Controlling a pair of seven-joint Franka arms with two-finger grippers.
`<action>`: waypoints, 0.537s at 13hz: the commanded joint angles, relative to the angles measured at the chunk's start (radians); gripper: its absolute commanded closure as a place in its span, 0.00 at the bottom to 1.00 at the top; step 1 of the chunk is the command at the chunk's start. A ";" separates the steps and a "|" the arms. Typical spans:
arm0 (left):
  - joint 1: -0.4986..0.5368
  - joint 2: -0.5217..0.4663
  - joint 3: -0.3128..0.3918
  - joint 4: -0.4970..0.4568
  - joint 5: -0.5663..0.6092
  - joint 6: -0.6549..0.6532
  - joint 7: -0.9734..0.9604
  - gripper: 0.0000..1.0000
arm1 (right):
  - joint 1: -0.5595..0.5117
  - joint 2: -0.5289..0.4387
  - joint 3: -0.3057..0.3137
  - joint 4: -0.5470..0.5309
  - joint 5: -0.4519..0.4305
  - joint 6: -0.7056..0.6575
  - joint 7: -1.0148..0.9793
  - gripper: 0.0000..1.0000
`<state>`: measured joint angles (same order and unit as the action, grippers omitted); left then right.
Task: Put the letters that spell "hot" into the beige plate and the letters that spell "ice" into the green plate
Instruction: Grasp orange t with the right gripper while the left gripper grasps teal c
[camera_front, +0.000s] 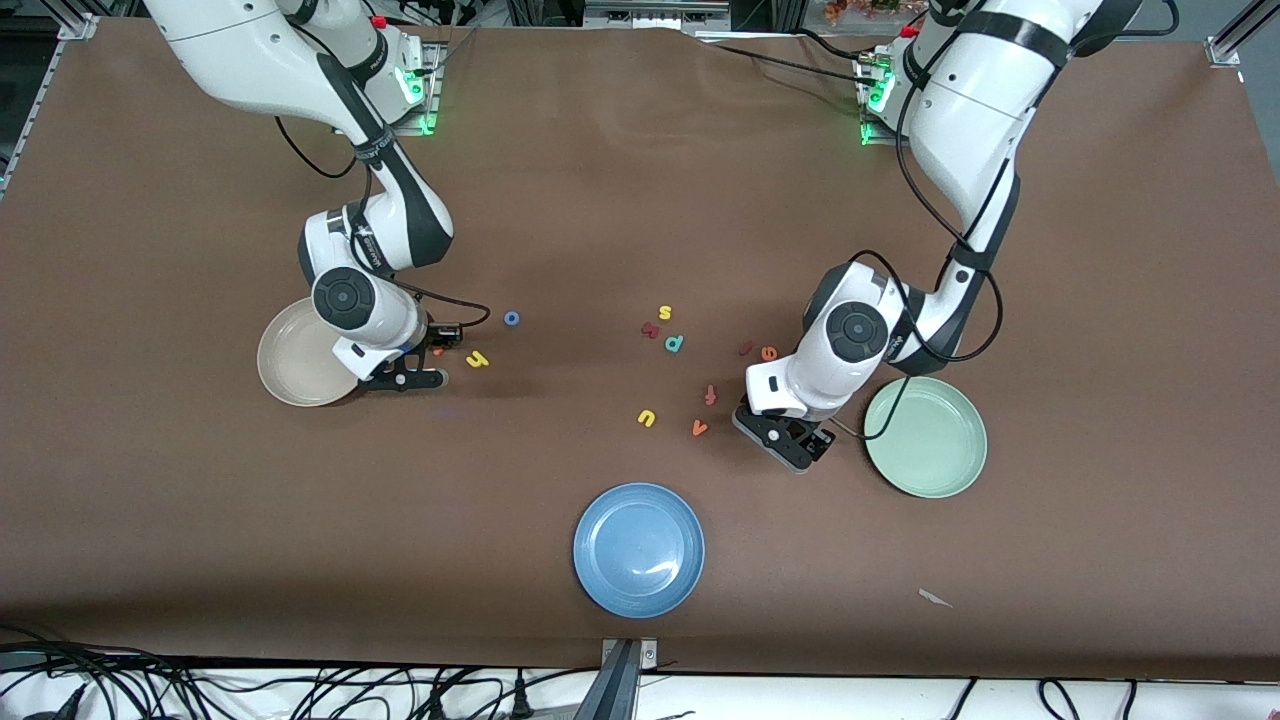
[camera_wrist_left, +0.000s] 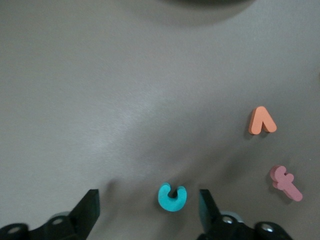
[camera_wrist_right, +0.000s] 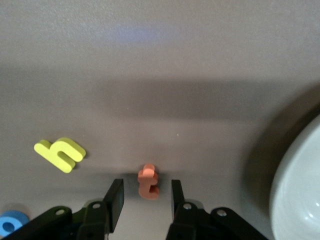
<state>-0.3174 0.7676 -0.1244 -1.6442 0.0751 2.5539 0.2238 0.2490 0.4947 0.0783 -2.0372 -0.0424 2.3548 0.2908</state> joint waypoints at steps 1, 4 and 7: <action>-0.003 0.019 0.000 0.004 0.020 0.017 0.014 0.27 | -0.008 0.008 0.005 -0.011 0.009 0.035 -0.007 0.53; 0.000 0.019 -0.024 -0.006 0.096 0.017 0.017 0.65 | -0.008 0.021 0.005 -0.012 0.009 0.050 -0.009 0.53; 0.009 0.016 -0.030 -0.006 0.233 0.017 0.032 0.96 | -0.010 0.022 0.003 -0.012 0.009 0.052 -0.009 0.56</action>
<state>-0.3201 0.7828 -0.1588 -1.6448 0.2543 2.5590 0.2354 0.2482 0.5149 0.0781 -2.0385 -0.0424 2.3858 0.2908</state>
